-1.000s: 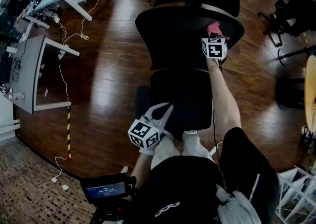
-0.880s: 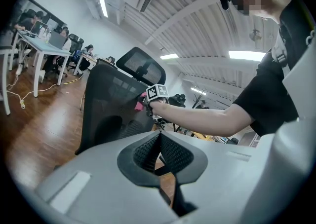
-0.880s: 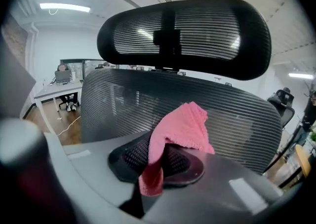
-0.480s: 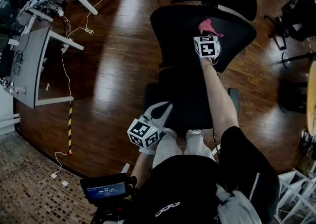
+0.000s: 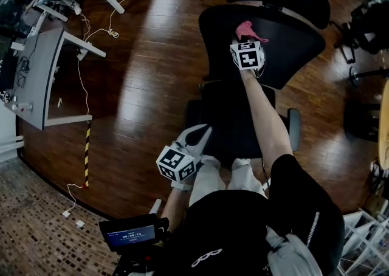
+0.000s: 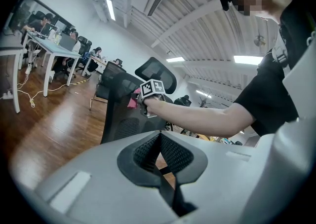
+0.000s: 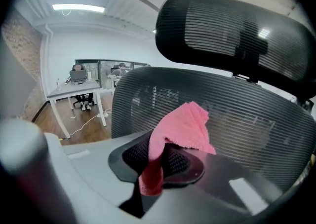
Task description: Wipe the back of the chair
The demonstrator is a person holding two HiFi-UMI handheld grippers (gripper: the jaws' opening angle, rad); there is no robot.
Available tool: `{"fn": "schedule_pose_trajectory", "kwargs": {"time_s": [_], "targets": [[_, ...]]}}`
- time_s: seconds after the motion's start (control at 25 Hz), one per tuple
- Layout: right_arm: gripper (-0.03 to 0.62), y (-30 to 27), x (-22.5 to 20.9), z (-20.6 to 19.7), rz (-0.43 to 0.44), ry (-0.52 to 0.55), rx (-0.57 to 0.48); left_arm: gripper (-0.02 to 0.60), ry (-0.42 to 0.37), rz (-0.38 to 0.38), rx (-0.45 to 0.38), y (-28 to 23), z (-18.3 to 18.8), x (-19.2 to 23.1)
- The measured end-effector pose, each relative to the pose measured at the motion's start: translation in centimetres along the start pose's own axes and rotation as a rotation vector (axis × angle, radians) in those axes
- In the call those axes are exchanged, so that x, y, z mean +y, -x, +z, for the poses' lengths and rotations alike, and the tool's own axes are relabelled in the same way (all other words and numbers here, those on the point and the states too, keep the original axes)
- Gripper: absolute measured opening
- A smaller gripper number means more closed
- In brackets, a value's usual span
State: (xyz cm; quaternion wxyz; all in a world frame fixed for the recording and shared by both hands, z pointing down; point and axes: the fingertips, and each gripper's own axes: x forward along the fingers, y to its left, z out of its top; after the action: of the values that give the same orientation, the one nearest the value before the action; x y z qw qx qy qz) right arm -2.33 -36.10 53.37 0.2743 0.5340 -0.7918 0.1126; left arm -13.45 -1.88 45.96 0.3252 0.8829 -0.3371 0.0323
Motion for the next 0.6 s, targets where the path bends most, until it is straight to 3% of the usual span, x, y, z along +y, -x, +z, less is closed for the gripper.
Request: {"fn": "schedule_pose_trajectory", "kwargs": {"time_s": [0.6], "targets": [[0.044,-2.9,9.4,1.3,0.164,0.067,-0.017,-0.009,0.023,0.049,-0.025,3.3,-0.5,3.1]]}}
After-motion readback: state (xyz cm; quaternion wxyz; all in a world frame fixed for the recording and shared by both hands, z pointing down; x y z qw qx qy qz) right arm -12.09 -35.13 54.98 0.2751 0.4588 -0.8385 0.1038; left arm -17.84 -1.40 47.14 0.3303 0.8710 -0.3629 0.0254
